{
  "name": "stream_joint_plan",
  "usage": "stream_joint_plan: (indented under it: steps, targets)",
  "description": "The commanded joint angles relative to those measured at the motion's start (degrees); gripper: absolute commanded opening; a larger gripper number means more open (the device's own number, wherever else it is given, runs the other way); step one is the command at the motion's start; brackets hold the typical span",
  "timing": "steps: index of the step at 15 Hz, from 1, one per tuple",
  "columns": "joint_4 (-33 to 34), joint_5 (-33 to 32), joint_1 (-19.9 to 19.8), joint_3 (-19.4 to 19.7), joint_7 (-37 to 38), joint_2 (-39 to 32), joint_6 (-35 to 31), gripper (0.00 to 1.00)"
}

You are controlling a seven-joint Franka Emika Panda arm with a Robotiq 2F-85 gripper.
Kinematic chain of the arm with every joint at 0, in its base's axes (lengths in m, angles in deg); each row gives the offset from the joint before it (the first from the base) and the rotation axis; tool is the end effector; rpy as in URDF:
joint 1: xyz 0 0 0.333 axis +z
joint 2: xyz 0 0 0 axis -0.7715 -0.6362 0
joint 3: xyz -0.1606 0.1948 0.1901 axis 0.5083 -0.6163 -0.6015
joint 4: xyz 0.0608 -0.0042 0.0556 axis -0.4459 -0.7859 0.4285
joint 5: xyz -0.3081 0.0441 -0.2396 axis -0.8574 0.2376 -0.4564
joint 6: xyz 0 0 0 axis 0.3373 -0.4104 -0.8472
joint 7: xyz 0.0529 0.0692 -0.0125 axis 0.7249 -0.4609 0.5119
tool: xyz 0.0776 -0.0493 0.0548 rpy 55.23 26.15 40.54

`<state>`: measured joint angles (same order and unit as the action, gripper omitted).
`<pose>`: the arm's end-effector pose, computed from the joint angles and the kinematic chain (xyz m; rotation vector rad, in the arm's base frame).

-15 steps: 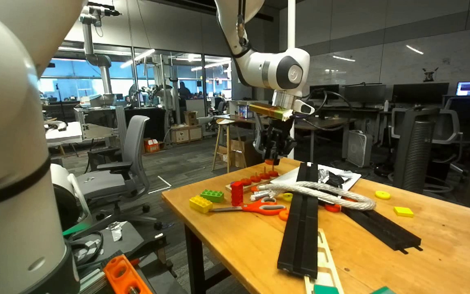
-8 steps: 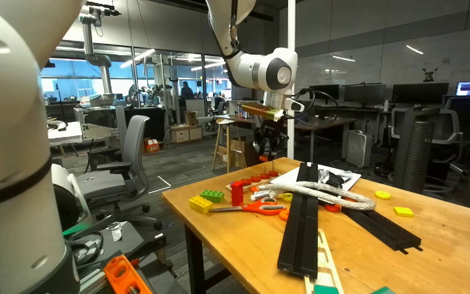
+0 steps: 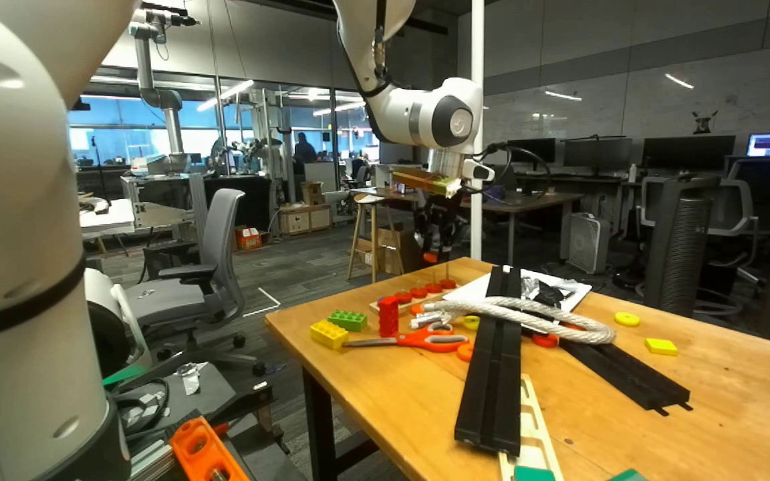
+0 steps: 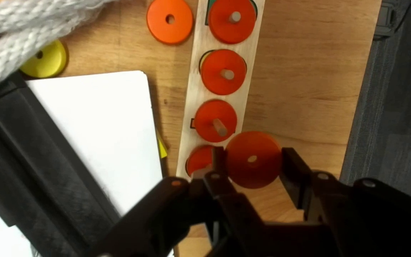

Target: Pick up the orange ring on the right and place it on the wooden board

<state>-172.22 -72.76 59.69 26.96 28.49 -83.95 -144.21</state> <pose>0.6402 0.1651 0.2630 -3.0158 -0.0737 0.0909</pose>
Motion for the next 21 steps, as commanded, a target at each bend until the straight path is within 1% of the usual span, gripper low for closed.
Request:
stream_joint_plan:
  steps: [1, 16, 21]
  targets:
    - [1.0, -2.5, 0.7, 1.1, 1.6, 0.0, -0.5, 0.17]
    - [10.0, -3.8, 0.4, 2.3, 1.4, -6.7, 1.4, 0.17]
    - [10.6, -4.0, 0.6, 2.5, 1.8, -7.0, 1.5, 0.17]
